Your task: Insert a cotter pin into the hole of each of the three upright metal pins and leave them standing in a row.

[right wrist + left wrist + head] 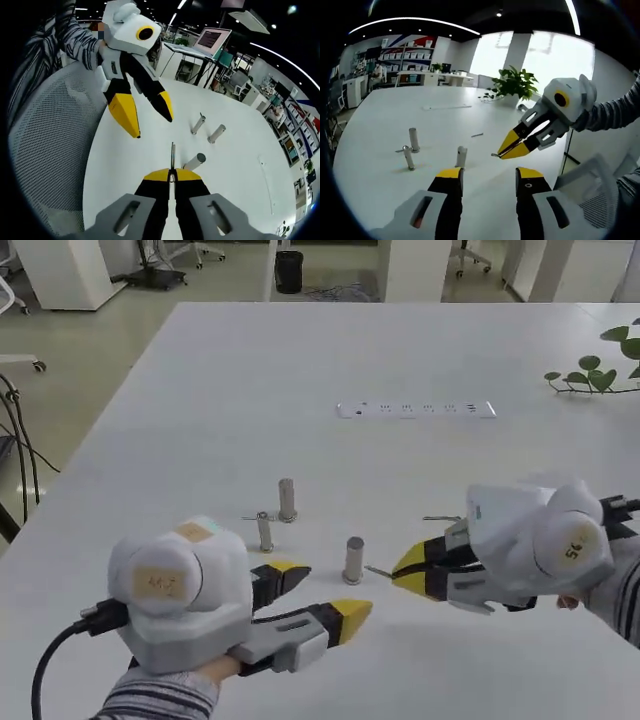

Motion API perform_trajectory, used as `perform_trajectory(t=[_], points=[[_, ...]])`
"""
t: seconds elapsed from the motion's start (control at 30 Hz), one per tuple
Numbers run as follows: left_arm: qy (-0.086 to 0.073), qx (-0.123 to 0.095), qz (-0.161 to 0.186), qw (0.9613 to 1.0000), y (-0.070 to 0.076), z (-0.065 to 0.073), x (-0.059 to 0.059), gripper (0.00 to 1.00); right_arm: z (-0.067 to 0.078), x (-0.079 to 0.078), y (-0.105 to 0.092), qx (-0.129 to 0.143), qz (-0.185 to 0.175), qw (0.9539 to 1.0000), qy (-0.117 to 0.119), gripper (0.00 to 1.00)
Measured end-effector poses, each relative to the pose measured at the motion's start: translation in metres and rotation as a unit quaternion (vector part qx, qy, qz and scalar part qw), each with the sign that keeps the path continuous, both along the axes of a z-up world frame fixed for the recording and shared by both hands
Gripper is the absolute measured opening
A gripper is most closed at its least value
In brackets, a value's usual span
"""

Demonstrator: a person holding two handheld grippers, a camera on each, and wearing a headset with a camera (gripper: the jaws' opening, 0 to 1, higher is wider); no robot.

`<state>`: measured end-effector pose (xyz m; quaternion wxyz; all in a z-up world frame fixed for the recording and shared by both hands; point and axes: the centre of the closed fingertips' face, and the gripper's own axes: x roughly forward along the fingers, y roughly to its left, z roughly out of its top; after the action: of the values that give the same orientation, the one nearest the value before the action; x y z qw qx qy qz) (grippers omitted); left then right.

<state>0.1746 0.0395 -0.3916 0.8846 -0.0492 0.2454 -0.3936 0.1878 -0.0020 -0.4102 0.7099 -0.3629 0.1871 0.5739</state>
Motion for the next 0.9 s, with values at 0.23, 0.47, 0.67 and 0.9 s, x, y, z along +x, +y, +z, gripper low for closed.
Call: perform_trajectory(t=[0.23, 0.47, 0.67, 0.9], points=[[0.015, -0.02, -0.007, 0.9997, -0.008, 0.001, -0.005, 0.27, 0.004, -0.015, 0.011, 0.006, 0.036, 0.9993, -0.009, 0.0], [0.026, -0.039, -0.01, 0.9988, -0.014, 0.002, -0.008, 0.15, 0.008, -0.026, 0.018, 0.007, 0.064, 0.9978, -0.016, 0.0], [0.023, -0.041, -0.015, 0.9988, -0.017, 0.003, -0.011, 0.04, 0.011, -0.029, 0.02, 0.008, 0.069, 0.9974, -0.02, 0.0], [0.022, -0.056, -0.014, 0.9981, -0.018, 0.007, -0.012, 0.0, 0.013, -0.03, 0.021, 0.007, 0.069, 0.9973, -0.025, 0.0]])
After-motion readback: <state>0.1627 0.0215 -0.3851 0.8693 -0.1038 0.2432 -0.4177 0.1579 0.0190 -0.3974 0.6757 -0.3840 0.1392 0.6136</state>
